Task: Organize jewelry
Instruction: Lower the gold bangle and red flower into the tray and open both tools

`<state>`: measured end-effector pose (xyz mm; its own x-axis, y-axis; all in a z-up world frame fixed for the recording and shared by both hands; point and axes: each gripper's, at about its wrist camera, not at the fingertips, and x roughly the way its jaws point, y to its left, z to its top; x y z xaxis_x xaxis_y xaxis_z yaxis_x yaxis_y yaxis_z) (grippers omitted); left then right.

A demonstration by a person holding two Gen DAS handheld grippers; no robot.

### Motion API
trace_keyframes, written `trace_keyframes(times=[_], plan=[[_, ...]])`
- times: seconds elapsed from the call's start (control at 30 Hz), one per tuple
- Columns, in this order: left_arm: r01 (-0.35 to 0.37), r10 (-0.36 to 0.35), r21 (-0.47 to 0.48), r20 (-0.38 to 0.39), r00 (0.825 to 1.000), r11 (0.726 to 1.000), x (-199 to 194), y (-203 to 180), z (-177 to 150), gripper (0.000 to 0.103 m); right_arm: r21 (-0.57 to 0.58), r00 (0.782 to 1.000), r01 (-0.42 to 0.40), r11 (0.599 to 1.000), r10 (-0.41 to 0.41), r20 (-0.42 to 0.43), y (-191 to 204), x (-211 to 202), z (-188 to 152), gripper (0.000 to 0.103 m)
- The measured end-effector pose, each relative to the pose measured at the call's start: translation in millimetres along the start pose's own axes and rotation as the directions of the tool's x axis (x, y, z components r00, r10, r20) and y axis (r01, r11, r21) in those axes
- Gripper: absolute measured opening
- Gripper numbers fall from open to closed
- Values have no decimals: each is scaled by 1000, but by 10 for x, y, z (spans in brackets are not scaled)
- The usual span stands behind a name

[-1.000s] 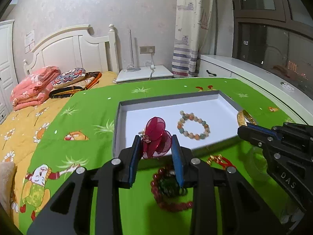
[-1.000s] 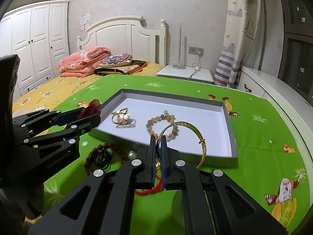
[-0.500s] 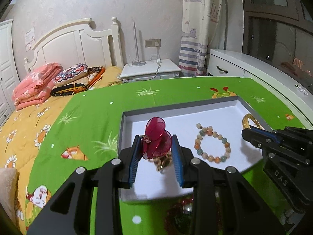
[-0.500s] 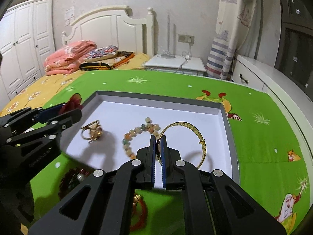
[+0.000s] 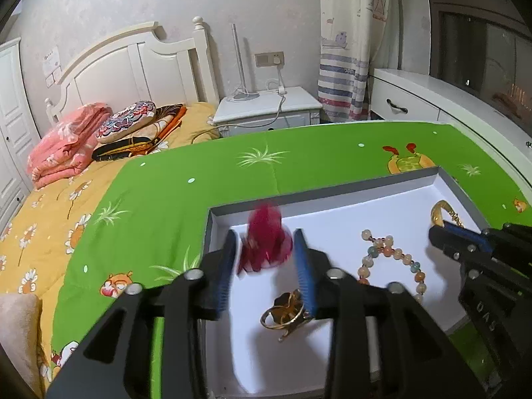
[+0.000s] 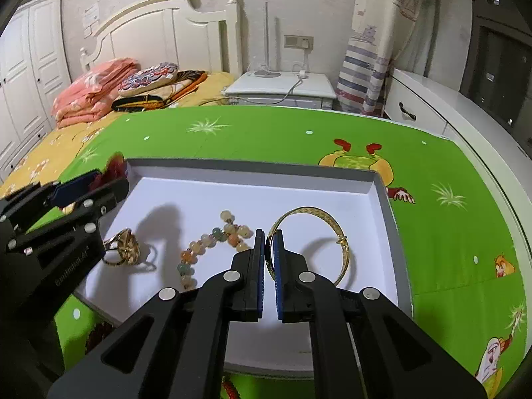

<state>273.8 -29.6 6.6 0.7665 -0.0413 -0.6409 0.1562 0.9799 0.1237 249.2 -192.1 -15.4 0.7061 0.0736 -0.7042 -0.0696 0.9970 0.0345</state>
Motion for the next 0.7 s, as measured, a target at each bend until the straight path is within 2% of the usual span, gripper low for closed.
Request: trace_keyframes(times=[0.07, 0.17, 0.23, 0.33, 0.4, 0.47, 0.7], plan=[[-18, 18, -5, 22, 1000, 1000, -28, -2, -15, 70, 2, 1000, 3, 1000, -3, -1, -1, -6, -11, 12], [-37, 38, -6, 43, 998, 999, -72, 2, -44, 73, 11, 1000, -2, 1000, 2, 21, -33, -51, -19, 25], [-34, 34, -14, 47, 998, 999, -108, 3, -65, 77, 17, 999, 1, 1000, -2, 43, -52, -111, -28, 26], [-33, 35, -34, 76, 996, 999, -231, 29, -116, 89, 17, 998, -2, 1000, 1, 64, -63, -204, -49, 27], [-30, 35, -49, 96, 995, 998, -330, 51, -190, 96, 28, 996, -12, 1000, 9, 86, -83, -290, -101, 31], [-26, 31, -56, 105, 994, 998, -409, 69, -264, 98, 36, 995, -25, 999, 21, 102, -98, -361, -168, 40], [12, -7, -53, 101, 995, 999, -629, 51, -577, 98, 5, 989, -40, 999, 39, 141, -36, -593, -446, 51]])
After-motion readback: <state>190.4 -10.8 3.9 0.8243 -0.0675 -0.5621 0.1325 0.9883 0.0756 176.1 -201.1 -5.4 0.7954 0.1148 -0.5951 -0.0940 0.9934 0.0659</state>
